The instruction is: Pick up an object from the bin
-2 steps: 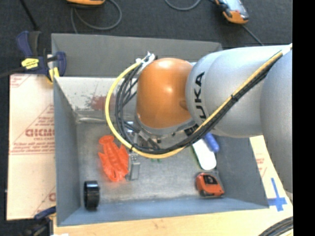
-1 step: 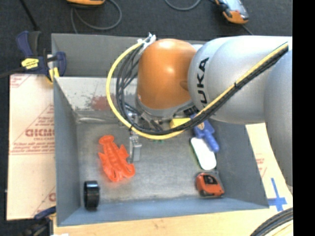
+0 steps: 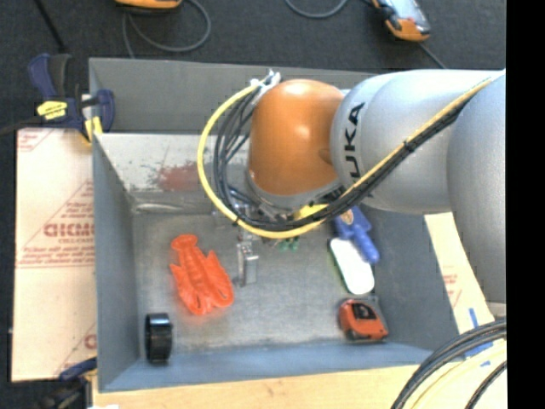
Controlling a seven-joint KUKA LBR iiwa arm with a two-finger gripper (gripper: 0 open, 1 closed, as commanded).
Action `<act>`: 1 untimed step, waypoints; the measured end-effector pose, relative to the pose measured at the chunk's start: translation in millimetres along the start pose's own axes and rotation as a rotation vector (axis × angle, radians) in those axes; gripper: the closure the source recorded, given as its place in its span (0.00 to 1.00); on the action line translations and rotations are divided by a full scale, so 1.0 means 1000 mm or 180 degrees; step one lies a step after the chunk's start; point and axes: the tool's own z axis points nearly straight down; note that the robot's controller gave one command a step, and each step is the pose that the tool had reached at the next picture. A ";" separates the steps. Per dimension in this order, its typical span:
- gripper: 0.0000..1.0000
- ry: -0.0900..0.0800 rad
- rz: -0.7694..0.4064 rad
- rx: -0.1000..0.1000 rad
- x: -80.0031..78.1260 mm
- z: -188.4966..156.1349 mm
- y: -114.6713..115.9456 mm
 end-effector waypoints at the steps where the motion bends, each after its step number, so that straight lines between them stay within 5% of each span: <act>1: 0.00 0.0000 0.0077 0.0002 0.041 0.024 0.010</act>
Offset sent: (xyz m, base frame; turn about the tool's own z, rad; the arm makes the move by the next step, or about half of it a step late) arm -0.0692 0.0351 -0.0659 -0.0108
